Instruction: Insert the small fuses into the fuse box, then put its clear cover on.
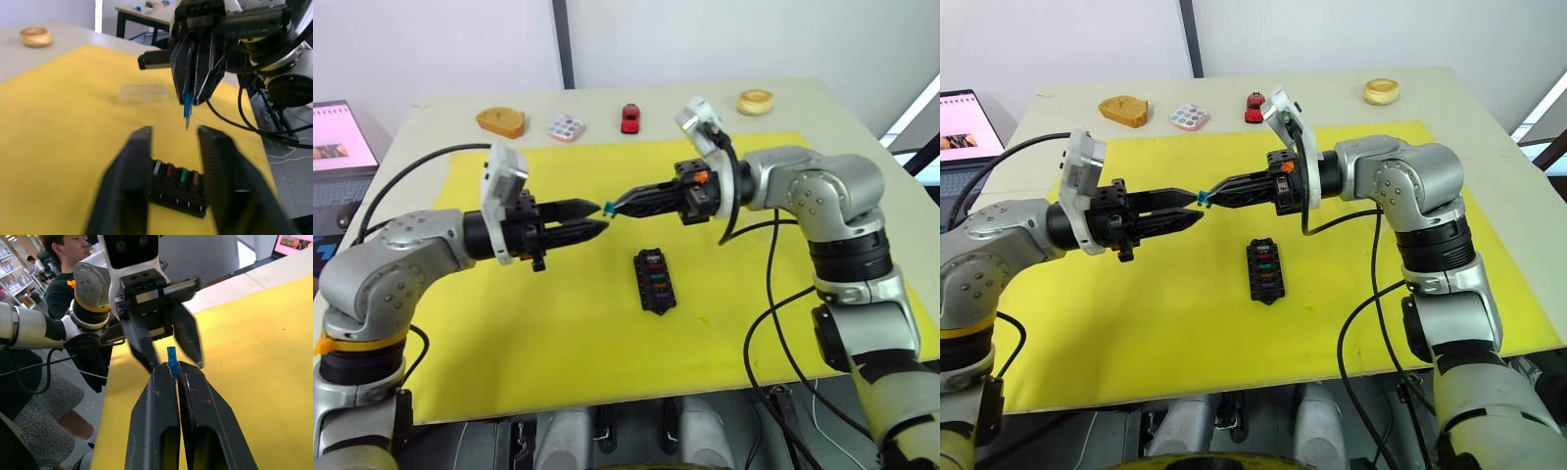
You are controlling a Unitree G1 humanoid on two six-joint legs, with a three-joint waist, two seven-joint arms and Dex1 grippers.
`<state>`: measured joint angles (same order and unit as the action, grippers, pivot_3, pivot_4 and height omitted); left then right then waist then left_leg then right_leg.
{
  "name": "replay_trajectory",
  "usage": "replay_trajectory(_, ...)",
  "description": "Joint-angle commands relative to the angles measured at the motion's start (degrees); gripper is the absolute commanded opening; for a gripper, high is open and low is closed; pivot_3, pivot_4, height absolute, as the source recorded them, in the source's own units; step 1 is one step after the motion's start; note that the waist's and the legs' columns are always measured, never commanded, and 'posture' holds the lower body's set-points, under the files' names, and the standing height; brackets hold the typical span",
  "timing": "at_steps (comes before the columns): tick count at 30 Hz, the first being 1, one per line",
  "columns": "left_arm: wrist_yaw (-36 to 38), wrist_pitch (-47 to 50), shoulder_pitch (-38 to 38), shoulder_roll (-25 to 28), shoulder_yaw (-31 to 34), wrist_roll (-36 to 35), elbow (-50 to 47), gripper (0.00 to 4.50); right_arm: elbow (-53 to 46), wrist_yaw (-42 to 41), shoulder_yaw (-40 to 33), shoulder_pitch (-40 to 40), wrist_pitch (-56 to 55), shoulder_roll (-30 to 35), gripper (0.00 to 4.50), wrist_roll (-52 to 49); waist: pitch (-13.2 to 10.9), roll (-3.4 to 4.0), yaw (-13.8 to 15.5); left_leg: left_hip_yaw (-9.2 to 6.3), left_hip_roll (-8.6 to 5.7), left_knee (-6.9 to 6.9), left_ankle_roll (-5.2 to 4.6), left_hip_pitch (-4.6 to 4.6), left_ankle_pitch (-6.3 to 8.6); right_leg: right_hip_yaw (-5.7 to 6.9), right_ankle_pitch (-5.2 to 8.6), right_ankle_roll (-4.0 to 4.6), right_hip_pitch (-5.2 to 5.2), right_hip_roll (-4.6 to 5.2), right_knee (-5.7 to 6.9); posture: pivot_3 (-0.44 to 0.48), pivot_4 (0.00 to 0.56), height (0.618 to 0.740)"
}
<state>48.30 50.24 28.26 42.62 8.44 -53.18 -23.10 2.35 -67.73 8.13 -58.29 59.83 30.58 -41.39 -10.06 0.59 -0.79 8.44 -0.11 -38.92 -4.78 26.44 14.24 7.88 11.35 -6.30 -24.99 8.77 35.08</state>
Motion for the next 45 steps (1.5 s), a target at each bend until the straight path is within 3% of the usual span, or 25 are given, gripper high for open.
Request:
replay_trajectory(1, 0.19, -2.67, -1.27, 1.86, 3.07, 1.60, -0.90, 3.57, -0.57, -0.09, -2.02, -0.23, -1.33, 0.49, 0.00, -0.25, 0.00, 0.00, 0.00, 0.00, 0.00, 0.00, 0.00, 0.00, 0.00, 0.00, 0.00, 0.00, 0.00, 0.00, 0.00, 0.000, 0.150, 0.740)
replay_trajectory(3, -1.27, -5.30, -2.11, 2.73, 3.12, 5.66, 0.37, 4.48, 0.83, 0.05, -2.41, -0.25, -3.54, 0.44, 0.00, 0.90, 0.00, 0.00, 0.01, 0.00, 0.00, 0.01, 0.01, 0.00, 0.00, 0.00, 0.00, 0.00, -0.01, 0.00, 0.00, 0.000, 0.150, 0.740)
replay_trajectory(14, 3.42, -10.93, -10.42, 7.41, 5.07, 11.45, 2.02, 4.48, 6.73, -5.45, -1.54, 0.50, -16.64, 2.75, 0.00, 7.83, 0.00, 0.01, -0.11, 0.15, 0.00, 0.33, 0.23, 0.01, -0.12, -0.11, 0.00, 0.02, -0.28, 0.01, 0.00, 0.000, 0.150, 0.740)
replay_trajectory(21, 4.77, -9.97, -16.06, 10.41, 10.91, 9.98, 0.25, 4.48, 10.01, -12.17, 2.23, 1.09, -24.80, 7.02, 0.00, 14.92, 0.00, 0.01, -0.27, 0.20, 0.07, 0.71, 0.47, -0.06, -0.29, -0.13, 0.02, 0.05, -0.42, -0.05, 0.00, 0.000, 0.150, 0.740)
replay_trajectory(30, 3.77, -8.78, -21.35, 10.65, 13.91, 7.59, -7.17, 4.48, 14.65, -16.06, 3.47, 3.38, -34.33, 5.98, 0.00, 19.72, 0.00, 0.01, -0.06, 0.18, 0.08, 0.70, 0.46, -0.08, -0.29, -0.12, 0.02, 0.05, -0.36, -0.06, -0.01, 0.000, 0.150, 0.740)
replay_trajectory(39, 5.07, -9.71, -24.80, 12.28, 11.76, 9.04, -12.02, 4.48, 14.76, -17.87, 5.08, 7.97, -41.76, 5.11, 0.00, 23.69, 0.00, 0.01, -0.12, 0.18, 0.08, 0.69, 0.47, -0.10, -0.30, -0.11, 0.02, 0.05, -0.33, -0.08, -0.01, 0.000, 0.150, 0.740)
replay_trajectory(45, 5.08, -12.08, -24.49, 12.31, 8.02, 12.44, -12.43, 4.48, 19.79, -16.80, 5.00, 9.27, -51.02, 1.43, 0.00, 26.52, 0.00, 0.01, -0.18, 0.18, 0.09, 0.69, 0.49, -0.14, -0.31, -0.10, 0.02, 0.06, -0.29, -0.11, 0.00, 0.000, 0.150, 0.740)
